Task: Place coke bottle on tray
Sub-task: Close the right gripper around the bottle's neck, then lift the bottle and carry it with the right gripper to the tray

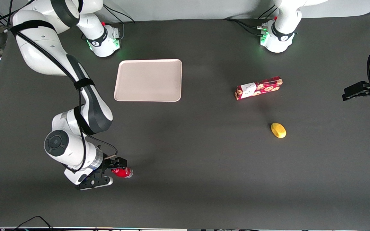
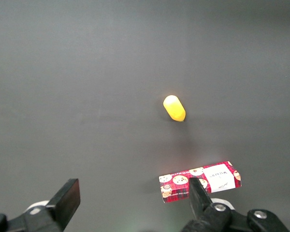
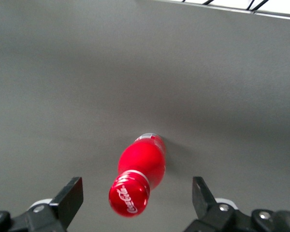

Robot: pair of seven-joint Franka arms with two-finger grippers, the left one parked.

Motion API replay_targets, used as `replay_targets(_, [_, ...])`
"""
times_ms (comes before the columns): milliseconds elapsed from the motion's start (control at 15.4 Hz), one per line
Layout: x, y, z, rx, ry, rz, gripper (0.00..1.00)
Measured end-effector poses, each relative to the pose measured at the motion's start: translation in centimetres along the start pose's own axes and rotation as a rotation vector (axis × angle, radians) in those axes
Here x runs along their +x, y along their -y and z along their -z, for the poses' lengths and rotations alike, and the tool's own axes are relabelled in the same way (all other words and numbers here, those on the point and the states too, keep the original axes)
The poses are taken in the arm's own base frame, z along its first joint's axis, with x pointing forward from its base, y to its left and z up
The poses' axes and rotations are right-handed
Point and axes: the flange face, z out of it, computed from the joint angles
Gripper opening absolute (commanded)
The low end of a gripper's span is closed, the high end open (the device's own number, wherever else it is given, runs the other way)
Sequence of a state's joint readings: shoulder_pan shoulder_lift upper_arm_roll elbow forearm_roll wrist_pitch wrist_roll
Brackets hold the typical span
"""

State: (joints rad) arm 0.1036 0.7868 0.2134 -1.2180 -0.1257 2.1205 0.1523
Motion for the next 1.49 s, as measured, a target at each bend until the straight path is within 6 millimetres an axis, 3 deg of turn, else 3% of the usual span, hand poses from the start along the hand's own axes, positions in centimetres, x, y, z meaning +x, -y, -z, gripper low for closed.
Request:
replay_targets(65, [-0.1,0.1,-0.5,0.001,0.006,0.002,0.99])
replay_targets(129, [-0.2,0.3,-0.8,0.001,0.010,0.003,0.91])
replay_targets(324, [-0.3,0.5,-1.4,0.001,0.017,0.007,0.50])
replay_targets(453, [-0.4,0.5,-1.5,0.000,0.019,0.007,0.29])
replay_targets(712, [-0.3,0.4,-1.4,-0.006,0.017,0.009,0.04])
replay_targets(777, [-0.3,0.3,-1.4,-0.007,0.016,0.007,0.00])
replay_targets(1230, [-0.3,0.3,-1.1,-0.010,0.024,-0.061,0.00])
replay_targets(1360, [-0.4,0.3,0.3,-0.018,0.041,-0.074,0.00])
replay_targets(1489, [-0.7,0.1,3.3,-0.033,0.064,-0.079,0.00])
